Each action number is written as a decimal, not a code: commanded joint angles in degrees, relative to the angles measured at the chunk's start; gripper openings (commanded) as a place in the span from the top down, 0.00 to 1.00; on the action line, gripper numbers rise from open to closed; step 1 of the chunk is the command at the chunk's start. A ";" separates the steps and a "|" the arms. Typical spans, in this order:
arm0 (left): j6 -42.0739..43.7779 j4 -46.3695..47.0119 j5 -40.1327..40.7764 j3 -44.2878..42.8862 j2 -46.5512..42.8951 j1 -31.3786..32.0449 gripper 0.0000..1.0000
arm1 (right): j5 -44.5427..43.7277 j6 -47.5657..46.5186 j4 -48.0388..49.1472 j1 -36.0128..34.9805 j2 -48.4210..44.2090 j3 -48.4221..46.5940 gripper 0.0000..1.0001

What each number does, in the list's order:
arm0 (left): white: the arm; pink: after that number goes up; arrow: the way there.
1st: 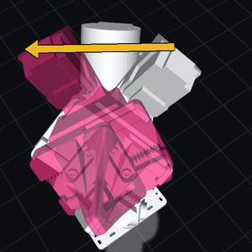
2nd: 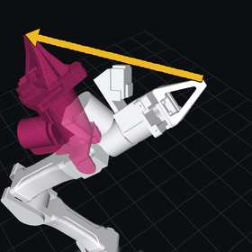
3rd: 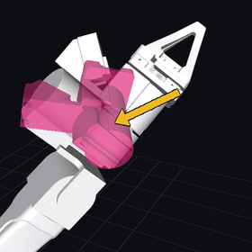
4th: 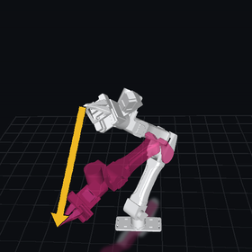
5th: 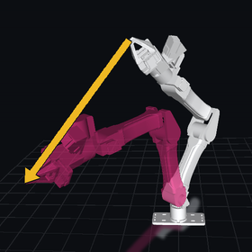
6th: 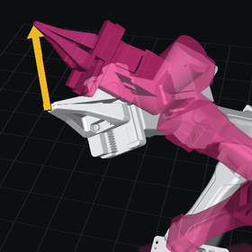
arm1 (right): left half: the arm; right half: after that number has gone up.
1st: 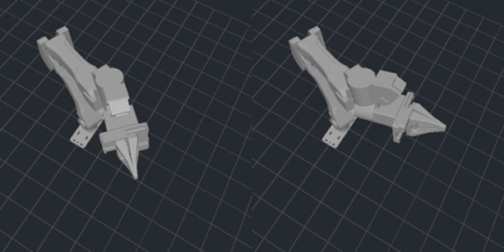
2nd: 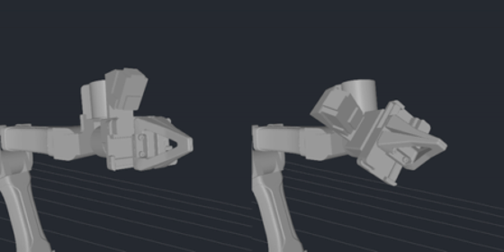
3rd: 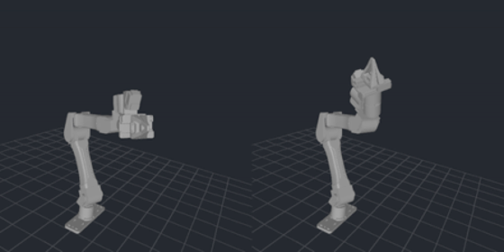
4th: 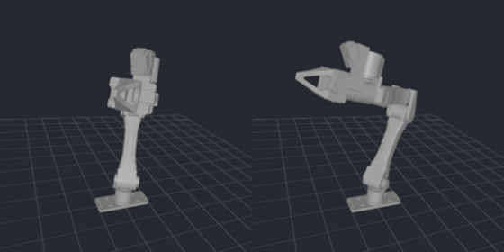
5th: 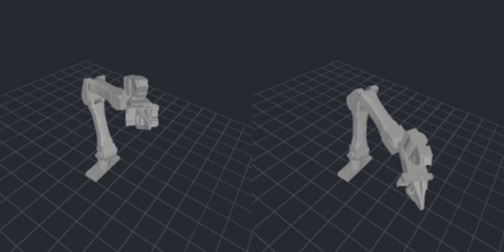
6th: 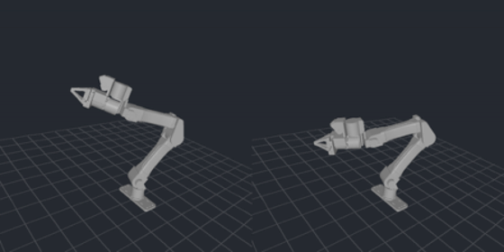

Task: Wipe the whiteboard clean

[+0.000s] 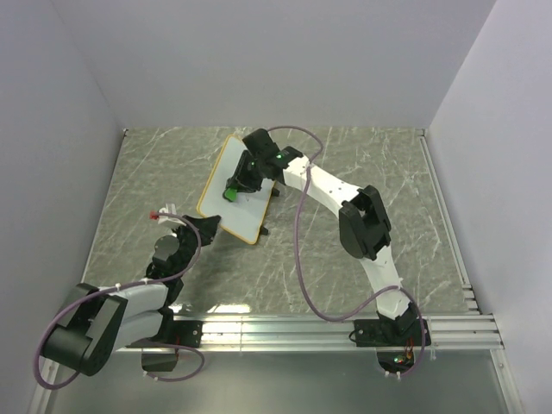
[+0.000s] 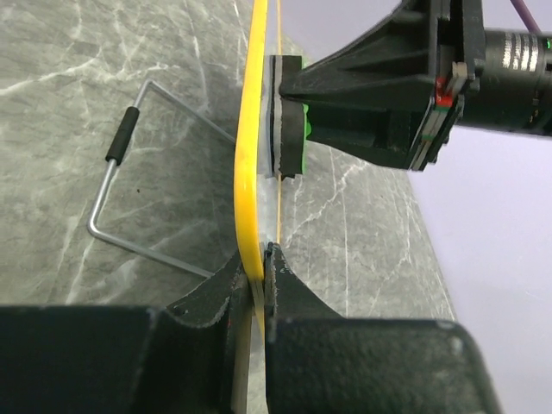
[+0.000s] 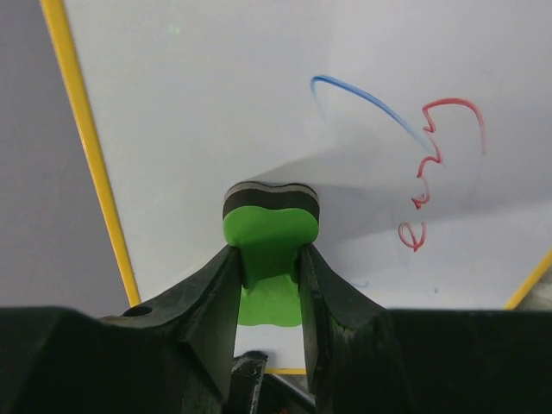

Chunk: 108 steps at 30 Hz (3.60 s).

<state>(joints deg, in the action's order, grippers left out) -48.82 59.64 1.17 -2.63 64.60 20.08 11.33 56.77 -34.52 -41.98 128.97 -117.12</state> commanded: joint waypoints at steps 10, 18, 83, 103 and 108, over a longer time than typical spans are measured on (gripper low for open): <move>3.99 -3.65 -3.63 3.07 -2.28 1.98 1.00 | -0.43 -4.48 9.47 -4.17 -3.90 22.19 1.00; 4.08 -3.39 -4.07 3.16 -1.23 2.60 1.00 | -2.02 -3.52 8.16 -2.41 -0.57 15.62 1.00; 3.64 -1.10 1.29 5.18 2.55 6.73 1.00 | 4.40 1.32 18.10 1.72 4.88 16.33 1.00; 3.82 -0.58 0.32 4.83 4.92 8.66 1.00 | 3.52 6.61 17.40 5.06 15.63 1.01 1.00; 3.99 0.13 -0.03 4.57 6.15 8.84 1.00 | 2.55 4.13 18.69 4.01 7.45 16.28 1.00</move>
<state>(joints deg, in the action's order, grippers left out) -47.86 64.25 10.00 -2.90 68.82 26.57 13.93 64.60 -7.22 -34.37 137.08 -110.13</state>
